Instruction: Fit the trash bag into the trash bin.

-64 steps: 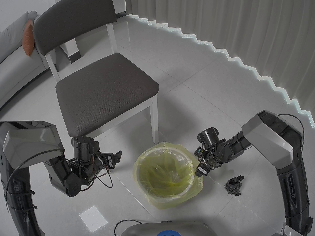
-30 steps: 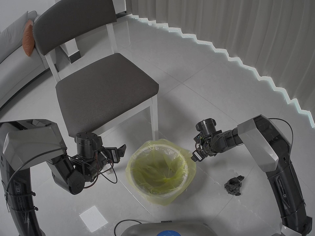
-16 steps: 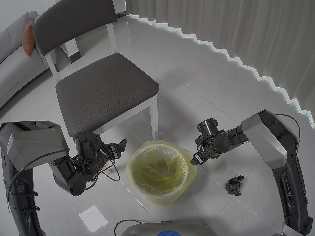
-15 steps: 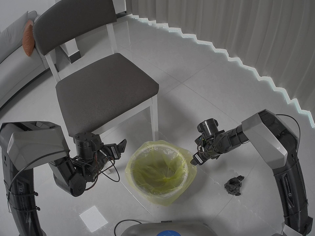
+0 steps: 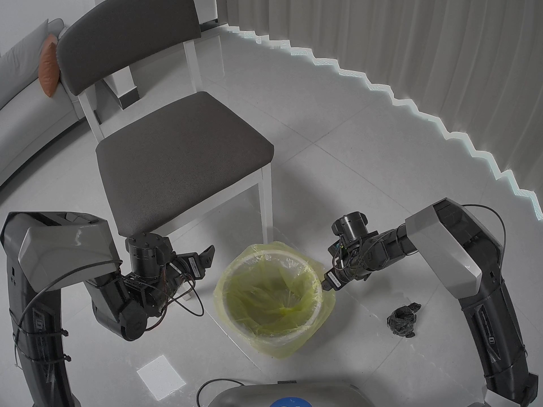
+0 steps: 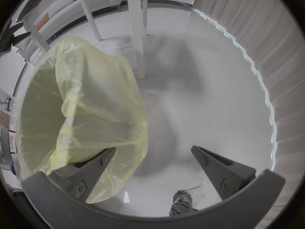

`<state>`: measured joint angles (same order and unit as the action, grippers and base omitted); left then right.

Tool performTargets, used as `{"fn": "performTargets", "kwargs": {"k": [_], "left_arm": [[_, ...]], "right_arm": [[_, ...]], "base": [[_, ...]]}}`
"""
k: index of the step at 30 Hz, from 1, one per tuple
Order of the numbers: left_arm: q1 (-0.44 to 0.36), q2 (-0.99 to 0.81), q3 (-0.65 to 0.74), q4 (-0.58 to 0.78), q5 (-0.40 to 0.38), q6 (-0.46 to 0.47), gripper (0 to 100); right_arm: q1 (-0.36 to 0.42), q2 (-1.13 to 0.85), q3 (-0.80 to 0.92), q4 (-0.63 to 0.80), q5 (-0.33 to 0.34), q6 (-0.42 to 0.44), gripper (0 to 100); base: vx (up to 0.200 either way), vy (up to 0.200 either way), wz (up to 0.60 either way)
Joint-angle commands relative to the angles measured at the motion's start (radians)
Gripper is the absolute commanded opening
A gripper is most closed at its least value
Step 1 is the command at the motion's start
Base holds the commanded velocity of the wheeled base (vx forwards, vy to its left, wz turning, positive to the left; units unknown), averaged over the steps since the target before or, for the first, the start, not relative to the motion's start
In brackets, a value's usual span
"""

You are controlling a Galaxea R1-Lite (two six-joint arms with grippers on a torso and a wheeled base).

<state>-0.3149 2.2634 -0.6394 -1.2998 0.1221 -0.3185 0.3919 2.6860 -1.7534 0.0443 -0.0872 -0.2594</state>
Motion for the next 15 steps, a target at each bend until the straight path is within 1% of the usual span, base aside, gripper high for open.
{"fn": "performTargets", "kwargs": {"k": [1, 5, 8, 9, 15], "left_arm": [[0.000, 0.004, 0.003, -0.001, -0.001, -0.001, 100], [0.002, 0.004, 0.004, -0.001, -0.001, -0.001, 100], [0.002, 0.004, 0.003, -0.001, 0.001, -0.001, 100], [0.002, 0.004, 0.003, -0.001, 0.001, -0.001, 100], [0.007, 0.005, 0.001, -0.001, 0.001, -0.001, 100]], "right_arm": [[0.002, -0.003, 0.011, 0.032, 0.021, 0.014, 100], [0.002, -0.006, 0.012, 0.048, 0.046, 0.029, 100], [0.002, -0.005, 0.020, 0.048, 0.050, 0.029, 100], [0.002, -0.001, 0.020, 0.045, 0.050, 0.029, 0], [0.002, -0.001, 0.018, 0.049, 0.050, 0.031, 0]], "base": [[0.000, 0.000, 0.00], [0.000, 0.000, 0.00], [0.000, 0.000, 0.00], [0.000, 0.000, 0.00], [0.000, 0.000, 0.00]]}}
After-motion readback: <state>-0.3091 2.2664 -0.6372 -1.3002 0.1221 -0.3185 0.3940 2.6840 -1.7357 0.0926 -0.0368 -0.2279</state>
